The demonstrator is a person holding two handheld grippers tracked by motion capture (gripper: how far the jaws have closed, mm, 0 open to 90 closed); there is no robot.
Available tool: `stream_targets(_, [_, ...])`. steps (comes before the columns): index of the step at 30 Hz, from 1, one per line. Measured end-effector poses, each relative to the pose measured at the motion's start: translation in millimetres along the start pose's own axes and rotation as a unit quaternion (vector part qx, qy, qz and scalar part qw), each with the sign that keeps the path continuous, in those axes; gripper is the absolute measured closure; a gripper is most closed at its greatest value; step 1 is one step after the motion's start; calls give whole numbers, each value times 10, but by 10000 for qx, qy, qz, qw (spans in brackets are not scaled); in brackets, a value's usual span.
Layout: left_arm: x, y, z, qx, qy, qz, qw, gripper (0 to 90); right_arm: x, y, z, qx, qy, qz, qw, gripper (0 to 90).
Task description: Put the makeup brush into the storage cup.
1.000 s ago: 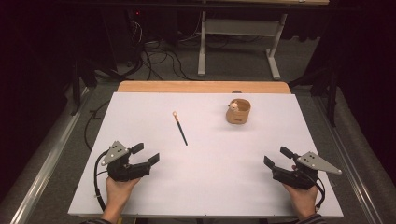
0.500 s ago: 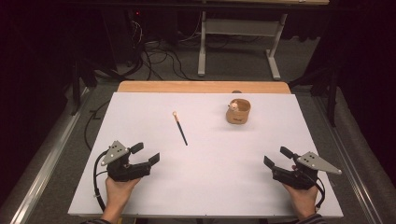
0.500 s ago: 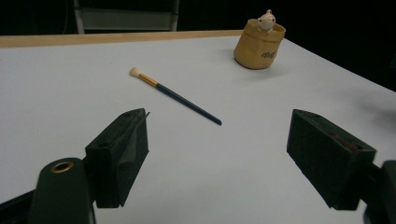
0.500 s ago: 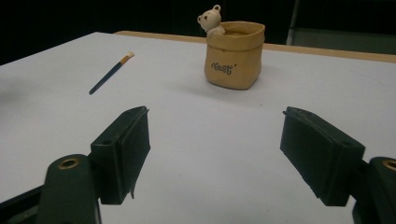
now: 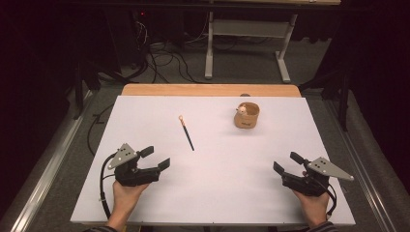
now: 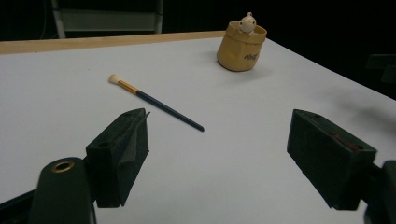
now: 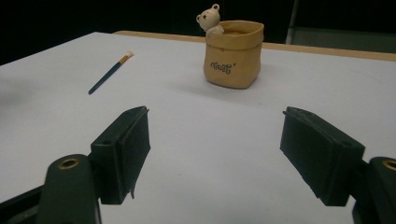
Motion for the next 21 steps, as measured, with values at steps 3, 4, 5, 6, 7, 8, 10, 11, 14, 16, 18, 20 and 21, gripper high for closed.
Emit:
stream_targets(3, [15, -13, -33, 34, 79, -16, 10000, 214, 1, 0, 3, -4, -9, 9, 10000, 257])
stream_targets(4, [15, -13, -33, 34, 79, -16, 10000, 213, 1, 0, 4, -2, -8, 7, 10000, 257])
stream_targets(5, [27, -17, -51, 45, 126, 10, 9999, 211, 0, 1, 2, -9, -12, 9, 10000, 257])
stream_targets(6, [27, -17, -51, 45, 126, 10, 9999, 210, 0, 1, 2, -9, -12, 9, 10000, 257])
stream_targets(7, [46, -21, -65, 5, 186, 60, 9998, 205, -3, 0, -1, 4, -13, -3, 10000, 257])
stream_targets(8, [55, -23, -71, -10, 215, 83, 9997, 200, -6, 0, -2, 11, -9, -4, 10000, 257])
stream_targets(10, [72, -31, -92, -13, 246, 103, 9996, 198, -10, -1, -3, 21, -15, -7, 10000, 257])
stream_targets(11, [72, -31, -92, -13, 246, 103, 9996, 198, -10, -1, -3, 19, -15, -9, 10000, 257])
stream_targets(14, [112, -63, -143, 18, 286, 133, 9995, 196, -10, -1, -2, 14, -9, -8, 10000, 257])
stream_targets(16, [142, -77, -163, 49, 301, 144, 9994, 196, -9, -1, -1, 3, -11, -10, 10000, 257])
stream_targets(18, [180, -86, -180, 68, 309, 168, 9994, 196, -11, -2, 0, 25, -18, -9, 10000, 257])
stream_targets(20, [218, -90, -194, 72, 322, 190, 9993, 196, -14, -2, -2, 22, -8, -9, 10000, 257])
stream_targets(21, [236, -93, -201, 67, 328, 195, 9992, 196, -14, -2, -2, 23, -9, -8, 10000, 257])
Point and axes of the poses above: each handheld gripper's, and its own axes: x roughly forward along the jaws, y roughly out of its underside, z roughly to its left, the point moved 2 cm from there along x, roughly forward along the jaws, and after that the axes turned 5 degrees about -x, right-handed, at the moved point
